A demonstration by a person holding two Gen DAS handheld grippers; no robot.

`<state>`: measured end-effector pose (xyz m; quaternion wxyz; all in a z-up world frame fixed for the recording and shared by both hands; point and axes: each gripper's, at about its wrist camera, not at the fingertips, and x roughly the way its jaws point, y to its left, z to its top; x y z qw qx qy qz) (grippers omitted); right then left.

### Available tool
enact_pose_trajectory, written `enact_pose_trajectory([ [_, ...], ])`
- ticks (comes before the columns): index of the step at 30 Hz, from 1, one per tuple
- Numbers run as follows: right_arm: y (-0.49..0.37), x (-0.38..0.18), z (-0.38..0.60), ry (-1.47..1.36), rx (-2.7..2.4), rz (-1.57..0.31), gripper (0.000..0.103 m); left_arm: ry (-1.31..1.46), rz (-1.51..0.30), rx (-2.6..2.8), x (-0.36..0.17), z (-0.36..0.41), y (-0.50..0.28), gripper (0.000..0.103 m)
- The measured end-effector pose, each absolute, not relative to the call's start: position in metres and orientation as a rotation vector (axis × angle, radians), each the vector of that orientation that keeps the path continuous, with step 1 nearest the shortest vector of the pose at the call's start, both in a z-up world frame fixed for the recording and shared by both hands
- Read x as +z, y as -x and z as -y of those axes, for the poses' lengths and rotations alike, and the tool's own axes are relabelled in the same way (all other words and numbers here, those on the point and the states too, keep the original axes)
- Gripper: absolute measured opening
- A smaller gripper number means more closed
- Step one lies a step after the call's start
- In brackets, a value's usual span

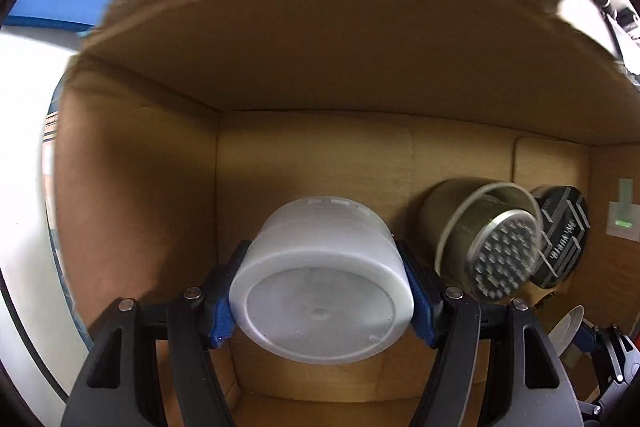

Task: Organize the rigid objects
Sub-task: 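Lower the white container with the left tool while the right tool lowers the lid into the box, then open both tools and lift them out of the box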

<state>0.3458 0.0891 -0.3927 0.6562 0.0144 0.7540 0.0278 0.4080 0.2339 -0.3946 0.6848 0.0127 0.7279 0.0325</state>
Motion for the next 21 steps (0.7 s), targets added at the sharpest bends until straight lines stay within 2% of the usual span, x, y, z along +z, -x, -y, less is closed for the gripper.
enact_pose_trajectory([
  [9, -0.352, -0.416, -0.084, -0.084, 0.050, -1.778, 0.069, 0.004, -1.645, 0.093, -0.397, -0.238, -0.415, 0.069],
  [12, -0.348, -0.416, -0.073, -0.112, 0.047, -1.816, 0.070, 0.044, -1.653, 0.087, -0.388, -0.237, -0.412, 0.074],
  [14, -0.357, -0.412, -0.062, -0.126, 0.059, -1.818, 0.076, 0.059, -1.654, 0.076, -0.378, -0.234, -0.408, 0.076],
  [16, -0.357, -0.406, -0.061, -0.121, 0.072, -1.823, 0.077, 0.079, -1.646, 0.066, -0.368, -0.232, -0.403, 0.076],
  [18, -0.355, -0.400, -0.063, -0.121, 0.098, -1.823, 0.085, 0.079, -1.638, 0.061, -0.359, -0.229, -0.397, 0.077],
  [21, -0.351, -0.386, -0.066, -0.099, 0.117, -1.797, 0.092, 0.113, -1.622, 0.043, -0.347, -0.230, -0.388, 0.090],
])
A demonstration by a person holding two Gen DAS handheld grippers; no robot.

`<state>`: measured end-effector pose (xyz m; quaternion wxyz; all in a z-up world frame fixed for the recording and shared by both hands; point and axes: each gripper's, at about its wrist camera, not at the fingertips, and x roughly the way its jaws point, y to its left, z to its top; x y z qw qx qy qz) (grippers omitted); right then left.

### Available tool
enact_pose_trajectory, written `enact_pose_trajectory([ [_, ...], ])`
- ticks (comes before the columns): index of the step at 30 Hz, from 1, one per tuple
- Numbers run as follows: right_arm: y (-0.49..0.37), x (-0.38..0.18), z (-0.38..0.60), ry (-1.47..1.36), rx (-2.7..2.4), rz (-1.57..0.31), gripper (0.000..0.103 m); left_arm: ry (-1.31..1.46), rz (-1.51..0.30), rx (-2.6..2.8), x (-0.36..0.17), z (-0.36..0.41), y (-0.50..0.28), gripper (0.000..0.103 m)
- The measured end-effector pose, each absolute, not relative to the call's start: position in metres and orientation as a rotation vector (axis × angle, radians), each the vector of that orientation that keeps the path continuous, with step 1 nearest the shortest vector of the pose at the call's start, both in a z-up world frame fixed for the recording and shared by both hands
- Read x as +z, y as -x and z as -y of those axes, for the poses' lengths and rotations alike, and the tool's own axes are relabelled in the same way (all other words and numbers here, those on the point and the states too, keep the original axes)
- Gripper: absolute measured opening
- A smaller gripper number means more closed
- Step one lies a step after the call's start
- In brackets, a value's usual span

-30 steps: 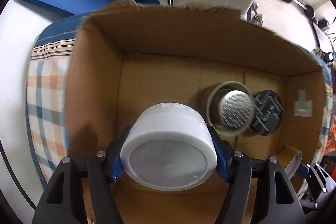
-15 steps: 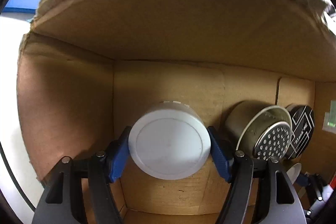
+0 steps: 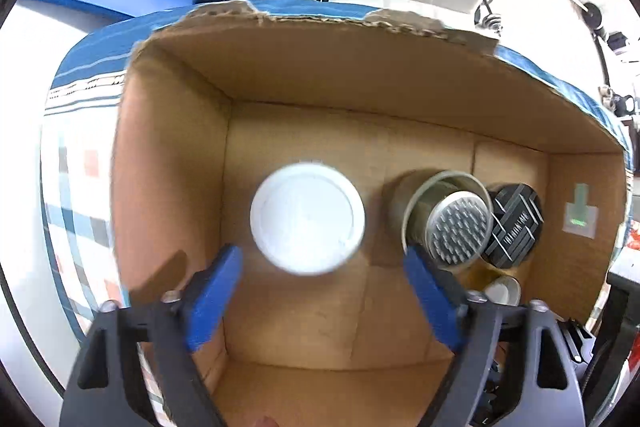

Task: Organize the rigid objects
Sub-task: 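Open both tools and lift them out of the box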

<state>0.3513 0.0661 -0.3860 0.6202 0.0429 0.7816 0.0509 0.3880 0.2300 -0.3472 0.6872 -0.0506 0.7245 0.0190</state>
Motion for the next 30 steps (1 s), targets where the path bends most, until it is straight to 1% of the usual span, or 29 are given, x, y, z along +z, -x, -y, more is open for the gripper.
enact_pose_trajectory([
  [2, -0.347, -0.376, -0.069, -0.088, 0.131, -1.780, 0.096, 0.123, -1.599, 0.035, -0.342, -0.238, -0.373, 0.090],
  [3, -0.345, -0.370, -0.068, -0.097, 0.137, -1.770, 0.097, 0.128, -1.589, 0.035, -0.338, -0.239, -0.369, 0.093],
  [4, -0.344, -0.367, -0.068, -0.095, 0.140, -1.764, 0.098, 0.129, -1.584, 0.040, -0.332, -0.244, -0.374, 0.101],
  [5, -0.342, -0.362, -0.070, -0.090, 0.143, -1.752, 0.102, 0.133, -1.579, 0.045, -0.327, -0.246, -0.366, 0.103],
  [11, -0.332, -0.324, -0.073, -0.056, 0.149, -1.667, 0.103, 0.192, -1.531, 0.051, -0.305, -0.256, -0.331, 0.103],
  [15, -0.320, -0.305, -0.074, -0.038, 0.157, -1.616, 0.103, 0.201, -1.479, 0.029, -0.277, -0.250, -0.301, 0.103],
  [25, -0.260, -0.251, -0.070, -0.014, 0.162, -1.512, 0.103, 0.093, -1.367, 0.008, -0.218, -0.231, -0.250, 0.103],
  [30, -0.238, -0.222, -0.066, -0.013, 0.181, -1.465, 0.103, 0.084, -1.316, -0.004, -0.192, -0.224, -0.233, 0.103],
])
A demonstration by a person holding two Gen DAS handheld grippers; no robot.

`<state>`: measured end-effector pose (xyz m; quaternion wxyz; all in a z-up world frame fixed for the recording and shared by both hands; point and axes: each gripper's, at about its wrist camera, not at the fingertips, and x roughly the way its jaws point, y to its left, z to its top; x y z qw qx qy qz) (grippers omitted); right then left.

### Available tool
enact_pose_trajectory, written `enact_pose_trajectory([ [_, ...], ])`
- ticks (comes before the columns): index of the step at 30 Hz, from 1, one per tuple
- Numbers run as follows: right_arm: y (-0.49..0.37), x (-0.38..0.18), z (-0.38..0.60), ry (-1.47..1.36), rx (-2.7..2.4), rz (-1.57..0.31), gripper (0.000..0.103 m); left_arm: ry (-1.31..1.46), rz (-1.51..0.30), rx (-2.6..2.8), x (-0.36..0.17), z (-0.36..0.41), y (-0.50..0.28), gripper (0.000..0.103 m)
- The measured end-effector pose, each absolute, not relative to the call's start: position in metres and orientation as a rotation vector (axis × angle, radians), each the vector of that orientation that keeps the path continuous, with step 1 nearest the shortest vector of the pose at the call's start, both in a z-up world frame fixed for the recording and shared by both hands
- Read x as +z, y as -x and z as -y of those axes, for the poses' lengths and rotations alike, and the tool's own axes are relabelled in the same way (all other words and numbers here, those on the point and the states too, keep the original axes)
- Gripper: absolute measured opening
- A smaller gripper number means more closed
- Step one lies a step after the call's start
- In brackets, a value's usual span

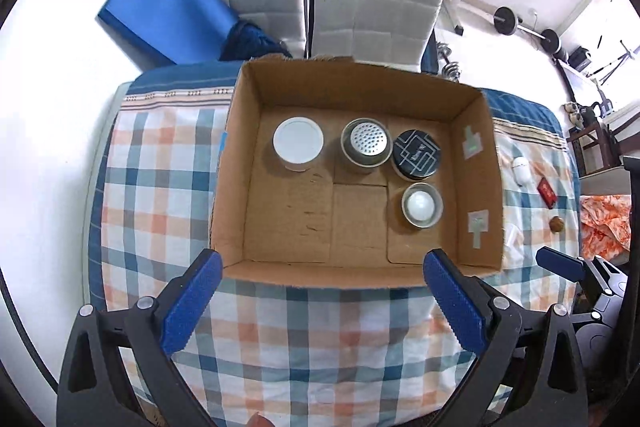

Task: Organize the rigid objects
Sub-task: 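Open both tools and lift them out of the box, then grasp the white cylinder with the left tool while the right tool grasps the walnut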

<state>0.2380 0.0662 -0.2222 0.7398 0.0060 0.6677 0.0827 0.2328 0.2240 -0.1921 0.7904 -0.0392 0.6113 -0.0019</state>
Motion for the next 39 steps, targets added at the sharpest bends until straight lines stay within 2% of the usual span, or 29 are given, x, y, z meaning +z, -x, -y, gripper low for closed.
enact_pose_trajectory([
  [6, -0.220, -0.193, -0.057, -0.034, 0.209, -1.425, 0.103, 0.078, -1.277, -0.011, -0.172, -0.213, -0.217, 0.103],
  [14, -0.212, -0.183, -0.034, -0.063, 0.221, -1.403, 0.103, 0.071, -1.255, -0.027, -0.160, -0.184, -0.214, 0.103],
  [22, -0.215, -0.174, 0.047, -0.137, 0.140, -1.376, 0.103, 0.045, -1.246, -0.115, -0.159, -0.112, -0.230, 0.103],
  [31, -0.239, -0.200, 0.185, -0.177, -0.092, -1.391, 0.103, -0.004, -1.279, -0.242, -0.192, 0.015, -0.278, 0.103],
  [39, -0.251, -0.266, 0.298, -0.274, -0.250, -1.444, 0.103, -0.126, -1.378, -0.252, -0.270, 0.099, -0.296, 0.103],
])
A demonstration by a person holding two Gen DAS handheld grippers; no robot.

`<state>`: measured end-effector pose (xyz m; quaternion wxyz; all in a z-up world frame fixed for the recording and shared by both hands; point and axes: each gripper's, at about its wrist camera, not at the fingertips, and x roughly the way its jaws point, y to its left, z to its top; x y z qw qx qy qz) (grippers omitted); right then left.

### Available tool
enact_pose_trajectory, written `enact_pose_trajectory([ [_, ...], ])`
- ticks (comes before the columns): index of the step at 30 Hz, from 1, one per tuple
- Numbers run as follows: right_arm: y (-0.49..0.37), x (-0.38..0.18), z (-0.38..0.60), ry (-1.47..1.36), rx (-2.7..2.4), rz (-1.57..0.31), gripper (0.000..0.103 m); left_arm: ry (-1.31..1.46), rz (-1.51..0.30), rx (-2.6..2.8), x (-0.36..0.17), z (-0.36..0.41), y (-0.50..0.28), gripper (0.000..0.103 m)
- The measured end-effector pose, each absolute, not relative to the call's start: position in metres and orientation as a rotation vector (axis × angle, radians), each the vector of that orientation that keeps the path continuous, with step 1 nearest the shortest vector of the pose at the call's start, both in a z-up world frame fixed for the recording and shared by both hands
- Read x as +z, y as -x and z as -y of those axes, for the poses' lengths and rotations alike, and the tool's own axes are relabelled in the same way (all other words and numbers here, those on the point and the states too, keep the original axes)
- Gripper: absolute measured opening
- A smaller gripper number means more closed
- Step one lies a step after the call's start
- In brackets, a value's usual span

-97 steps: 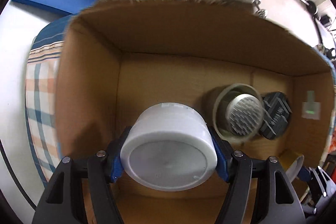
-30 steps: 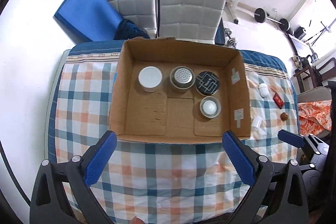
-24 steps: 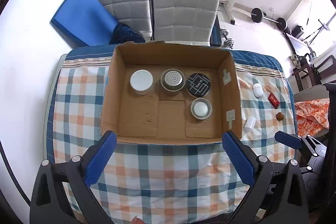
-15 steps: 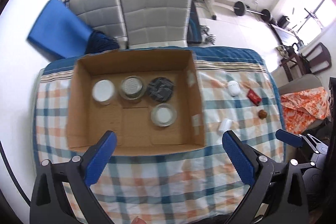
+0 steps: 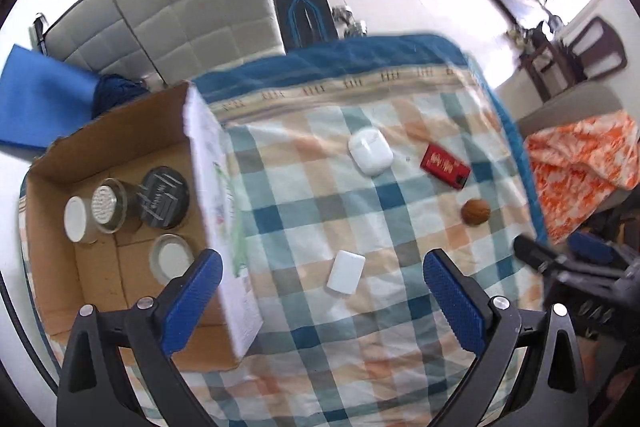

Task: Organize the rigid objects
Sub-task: 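Grasp the white cylinder with the left tool while the right tool grasps the walnut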

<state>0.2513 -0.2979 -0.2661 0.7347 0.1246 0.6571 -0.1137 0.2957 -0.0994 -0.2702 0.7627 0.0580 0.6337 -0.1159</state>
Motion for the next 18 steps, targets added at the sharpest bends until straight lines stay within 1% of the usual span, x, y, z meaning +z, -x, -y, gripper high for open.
enact_pose_trajectory([
  [2, -0.253, -0.287, 0.317, -0.288, -0.274, -1.466, 0.103, -0.142, -1.425, -0.271, -0.294, 0.113, -0.297, 0.102],
  [4, -0.256, -0.310, 0.331, -0.322, -0.271, -1.493, 0.100, -0.159, -1.485, -0.276, -0.318, 0.123, -0.297, 0.086],
  [6, -0.260, -0.329, 0.338, -0.335, -0.265, -1.521, 0.095, -0.172, -1.525, -0.274, -0.336, 0.129, -0.297, 0.077],
  [10, -0.269, -0.360, 0.342, -0.344, -0.251, -1.551, 0.089, -0.190, -1.587, -0.246, -0.371, 0.133, -0.299, 0.075],
  [12, -0.274, -0.376, 0.344, -0.348, -0.249, -1.572, 0.078, -0.192, -1.626, -0.223, -0.389, 0.132, -0.300, 0.075],
  [14, -0.278, -0.391, 0.346, -0.357, -0.247, -1.590, 0.071, -0.181, -1.664, -0.216, -0.403, 0.130, -0.301, 0.075],
  [15, -0.280, -0.397, 0.347, -0.363, -0.245, -1.597, 0.069, -0.178, -1.680, -0.208, -0.410, 0.129, -0.301, 0.070],
  [16, -0.282, -0.400, 0.349, -0.370, -0.242, -1.599, 0.069, -0.176, -1.690, -0.204, -0.415, 0.128, -0.301, 0.063],
  [18, -0.285, -0.406, 0.350, -0.380, -0.235, -1.601, 0.068, -0.176, -1.706, -0.193, -0.424, 0.126, -0.301, 0.058],
])
